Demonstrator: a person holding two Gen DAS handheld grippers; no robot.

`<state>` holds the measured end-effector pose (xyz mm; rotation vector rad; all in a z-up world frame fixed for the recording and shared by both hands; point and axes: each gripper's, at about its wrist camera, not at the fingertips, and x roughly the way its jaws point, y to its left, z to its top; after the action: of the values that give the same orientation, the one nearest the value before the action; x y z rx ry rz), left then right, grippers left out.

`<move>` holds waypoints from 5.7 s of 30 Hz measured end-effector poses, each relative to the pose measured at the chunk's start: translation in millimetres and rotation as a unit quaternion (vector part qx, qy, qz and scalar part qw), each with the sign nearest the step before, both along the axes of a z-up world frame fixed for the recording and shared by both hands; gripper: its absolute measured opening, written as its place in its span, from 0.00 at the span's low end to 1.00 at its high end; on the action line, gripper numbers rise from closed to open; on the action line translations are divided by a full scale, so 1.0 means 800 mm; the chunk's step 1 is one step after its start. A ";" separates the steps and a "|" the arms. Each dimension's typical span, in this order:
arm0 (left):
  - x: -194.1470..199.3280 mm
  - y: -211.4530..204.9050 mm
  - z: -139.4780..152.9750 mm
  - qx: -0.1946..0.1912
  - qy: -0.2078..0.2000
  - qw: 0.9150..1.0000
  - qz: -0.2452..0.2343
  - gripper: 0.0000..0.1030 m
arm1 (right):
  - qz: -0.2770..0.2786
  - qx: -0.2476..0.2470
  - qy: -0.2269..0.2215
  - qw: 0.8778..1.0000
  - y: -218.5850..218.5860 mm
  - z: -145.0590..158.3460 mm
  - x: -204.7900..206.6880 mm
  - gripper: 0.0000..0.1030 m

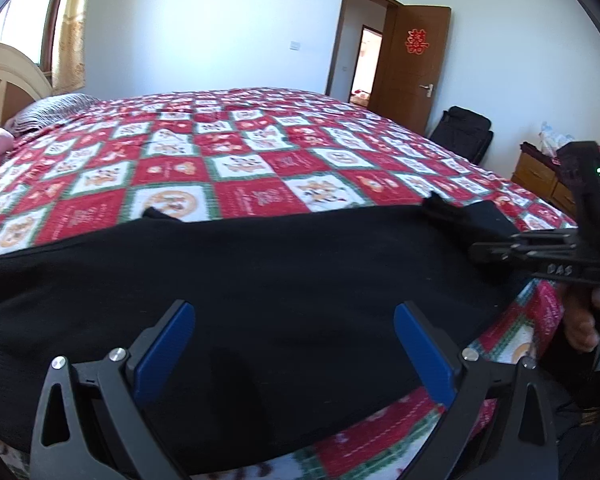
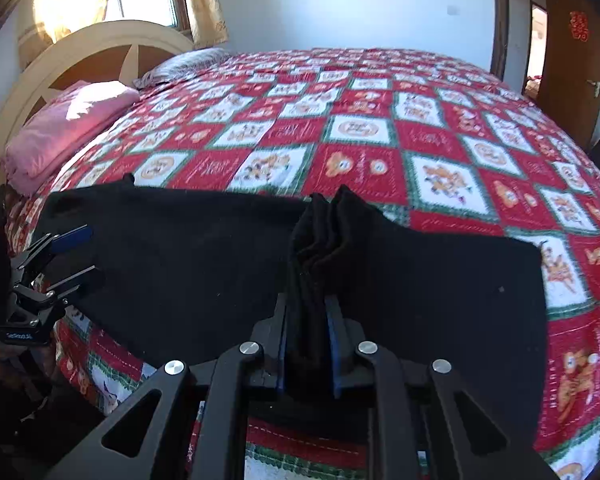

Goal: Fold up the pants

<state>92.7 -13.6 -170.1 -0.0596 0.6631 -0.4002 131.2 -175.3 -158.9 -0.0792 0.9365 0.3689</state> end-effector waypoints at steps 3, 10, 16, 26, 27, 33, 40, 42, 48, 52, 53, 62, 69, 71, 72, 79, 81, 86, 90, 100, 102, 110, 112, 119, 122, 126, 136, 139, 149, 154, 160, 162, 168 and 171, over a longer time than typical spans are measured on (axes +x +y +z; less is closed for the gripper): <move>0.004 -0.016 0.000 -0.014 0.011 1.000 -0.019 0.99 | 0.032 0.024 0.024 0.999 -0.003 0.003 -0.008 0.38; 0.022 -0.073 0.015 -0.021 0.021 0.997 -0.065 0.97 | -0.029 -0.036 -0.054 0.997 -0.060 0.044 -0.024 0.41; 0.049 -0.146 0.021 -0.026 0.053 0.990 -0.127 0.75 | -0.133 -0.078 -0.076 0.985 -0.113 0.046 -0.011 0.46; 0.073 -0.209 0.011 -0.002 0.088 0.987 -0.138 0.64 | -0.153 -0.087 -0.115 0.978 -0.123 0.048 -0.011 0.50; 0.072 -0.208 0.012 -0.002 0.088 0.986 -0.138 0.60 | -0.154 -0.085 -0.116 0.978 -0.124 0.047 -0.010 0.50; 0.077 -0.200 0.009 -0.025 0.102 0.985 -0.140 0.16 | -0.164 -0.096 -0.127 0.974 -0.122 0.046 -0.012 0.51; 0.078 -0.205 0.007 -0.033 0.106 0.985 -0.135 0.15 | -0.168 -0.115 -0.140 0.969 -0.116 0.047 -0.015 0.51; 0.077 -0.207 0.006 -0.029 0.104 0.986 -0.130 0.20 | -0.166 -0.114 -0.136 0.970 -0.115 0.044 -0.014 0.52; 0.071 -0.212 0.009 -0.017 0.089 0.986 -0.138 0.12 | -0.167 -0.118 -0.134 0.970 -0.115 0.042 -0.014 0.52; 0.073 -0.200 0.013 -0.041 0.092 0.985 -0.138 0.12 | -0.168 -0.119 -0.136 0.969 -0.115 0.042 -0.014 0.52; 0.072 -0.198 0.014 -0.043 0.090 0.985 -0.139 0.12 | -0.169 -0.119 -0.136 0.969 -0.115 0.042 -0.014 0.52; 0.062 -0.165 0.046 -0.072 0.074 0.988 -0.117 0.11 | -0.183 -0.109 -0.141 0.967 -0.121 0.043 -0.016 0.53; 0.069 -0.119 0.054 -0.096 0.080 0.989 -0.080 0.11 | -0.182 -0.104 -0.137 0.968 -0.120 0.040 -0.017 0.57; 0.070 -0.106 0.052 -0.104 0.084 0.989 -0.070 0.11 | -0.181 -0.104 -0.137 0.968 -0.119 0.039 -0.018 0.57; 0.070 -0.100 0.050 -0.108 0.087 0.988 -0.066 0.11 | -0.181 -0.103 -0.138 0.968 -0.120 0.039 -0.018 0.57; 0.067 -0.060 0.025 -0.132 0.117 0.984 -0.032 0.11 | -0.186 -0.098 -0.133 0.969 -0.123 0.036 -0.017 0.57; 0.067 -0.050 0.018 -0.137 0.123 0.983 -0.022 0.11 | -0.184 -0.099 -0.131 0.969 -0.122 0.034 -0.017 0.57; 0.068 -0.030 0.013 -0.150 0.125 0.981 -0.005 0.11 | -0.170 -0.099 -0.129 0.972 -0.113 0.029 -0.019 0.58; 0.068 -0.015 0.016 -0.157 0.119 0.980 0.006 0.11 | -0.143 -0.087 -0.131 0.977 -0.101 0.028 -0.024 0.58; 0.066 -0.010 -0.014 -0.137 0.139 0.980 0.025 0.16 | -0.077 -0.138 -0.090 0.983 -0.062 -0.009 -0.023 0.60; 0.064 -0.013 -0.012 -0.121 0.133 0.983 0.021 0.17 | -0.082 -0.132 -0.087 0.984 -0.065 -0.006 -0.021 0.61; 0.042 -0.021 0.001 -0.031 0.072 0.996 0.042 0.65 | -0.088 -0.041 -0.097 0.991 -0.060 0.031 0.015 0.61; 0.040 -0.020 0.000 -0.011 0.064 0.997 0.048 0.68 | -0.086 -0.072 -0.066 0.991 -0.048 0.015 0.038 0.61; 0.035 -0.009 -0.005 0.014 0.058 0.997 0.058 0.68 | -0.121 -0.075 -0.033 0.989 -0.066 -0.001 0.047 0.62; 0.030 -0.004 -0.004 0.014 0.055 0.996 0.068 0.72 | -0.103 -0.061 -0.056 0.991 -0.064 0.021 0.007 0.62; 0.023 -0.006 -0.007 0.040 0.065 0.995 0.062 0.76 | -0.026 -0.075 0.000 0.997 -0.040 -0.004 -0.036 0.62; -0.006 0.034 0.001 0.046 0.045 0.994 0.085 0.84 | 0.038 -0.034 -0.088 0.995 0.010 0.039 -0.063 0.62; -0.003 0.067 0.002 0.028 0.048 0.991 0.123 0.87 | 0.103 -0.036 -0.093 0.990 0.066 0.032 -0.065 0.62; 0.004 0.092 -0.004 0.003 0.058 0.988 0.144 0.87 | 0.176 -0.080 -0.084 0.977 0.168 -0.015 -0.049 0.34; 0.006 0.101 -0.004 -0.001 0.063 0.986 0.153 0.87 | 0.183 -0.063 -0.067 0.979 0.161 -0.020 -0.052 0.19; 0.007 0.101 -0.005 0.000 0.067 0.986 0.155 0.87 | 0.205 -0.069 -0.090 0.972 0.172 -0.009 -0.072 0.52; 0.007 0.100 -0.005 0.003 0.065 0.986 0.153 0.87 | 0.208 -0.066 -0.083 0.972 0.176 -0.012 -0.070 0.52; 0.008 0.102 -0.006 0.003 0.067 0.986 0.154 0.87 | 0.174 -0.039 -0.059 0.982 0.167 -0.019 -0.050 0.25; 0.008 0.103 -0.008 0.004 0.070 0.985 0.156 0.87 | 0.183 -0.034 -0.058 0.981 0.165 -0.014 -0.054 0.05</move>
<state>99.0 69.1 -176.2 -0.1833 0.7798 -0.0921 87.9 -43.5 -170.2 -0.3349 0.8172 0.6649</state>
